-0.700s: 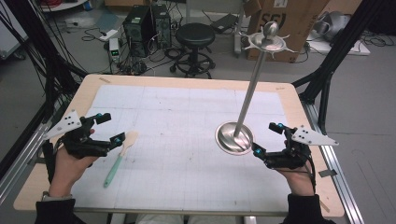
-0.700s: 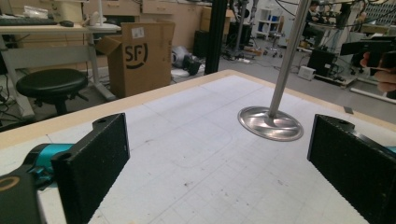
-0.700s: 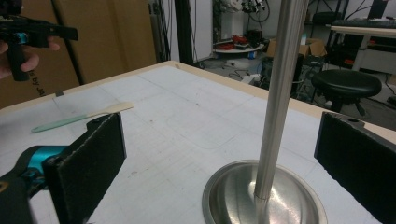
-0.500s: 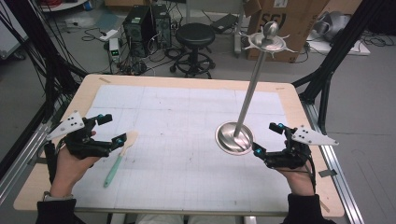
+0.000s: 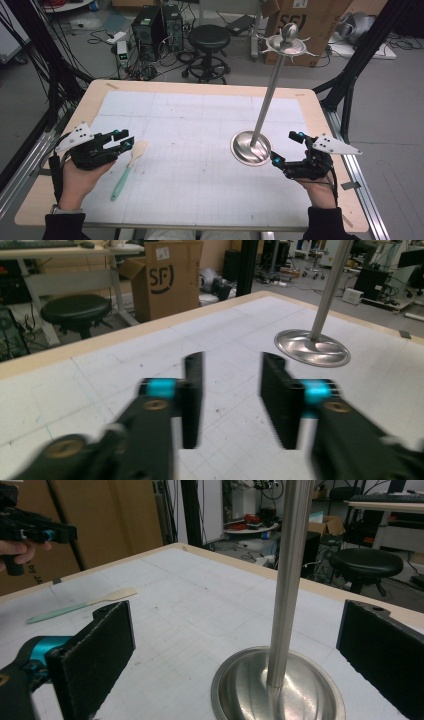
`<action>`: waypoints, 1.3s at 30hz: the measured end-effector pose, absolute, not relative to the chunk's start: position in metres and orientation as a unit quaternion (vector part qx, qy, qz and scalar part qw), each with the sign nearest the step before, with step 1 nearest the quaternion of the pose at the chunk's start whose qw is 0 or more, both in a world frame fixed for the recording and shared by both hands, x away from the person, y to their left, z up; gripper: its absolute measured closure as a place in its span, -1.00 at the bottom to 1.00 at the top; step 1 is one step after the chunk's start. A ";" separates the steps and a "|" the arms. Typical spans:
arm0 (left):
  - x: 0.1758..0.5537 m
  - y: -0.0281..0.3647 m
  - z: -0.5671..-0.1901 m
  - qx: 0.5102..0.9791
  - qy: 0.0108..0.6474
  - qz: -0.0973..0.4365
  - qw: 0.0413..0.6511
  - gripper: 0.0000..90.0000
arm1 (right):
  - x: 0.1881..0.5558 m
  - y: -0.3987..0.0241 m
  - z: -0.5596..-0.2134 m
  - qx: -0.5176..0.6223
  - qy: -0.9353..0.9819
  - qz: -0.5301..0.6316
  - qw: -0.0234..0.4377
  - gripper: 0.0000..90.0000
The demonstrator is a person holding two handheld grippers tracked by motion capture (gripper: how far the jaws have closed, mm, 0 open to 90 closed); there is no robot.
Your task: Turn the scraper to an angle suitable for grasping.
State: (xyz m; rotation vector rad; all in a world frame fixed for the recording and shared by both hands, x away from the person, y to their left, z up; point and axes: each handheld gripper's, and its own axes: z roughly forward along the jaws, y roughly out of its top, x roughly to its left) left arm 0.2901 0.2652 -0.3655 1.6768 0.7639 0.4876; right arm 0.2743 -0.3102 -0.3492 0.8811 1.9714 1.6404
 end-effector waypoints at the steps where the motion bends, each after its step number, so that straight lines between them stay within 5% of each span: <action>1: 0.291 0.266 -0.368 0.720 0.336 0.204 0.572 0.74 | 0.275 -0.310 -0.349 0.318 0.711 0.590 0.212 -0.98; 4: 0.294 0.270 -0.376 0.732 0.346 0.202 0.551 0.98 | 0.277 -0.307 -0.351 0.318 0.715 0.587 0.209 -0.98; 27: 0.316 0.280 -0.447 0.795 0.425 0.184 0.392 1.00 | 0.278 -0.305 -0.352 0.316 0.720 0.584 0.203 -0.98; 39: 0.316 0.271 -0.449 0.801 0.407 0.170 0.406 1.00 | 0.279 -0.305 -0.353 0.317 0.721 0.581 0.205 -0.98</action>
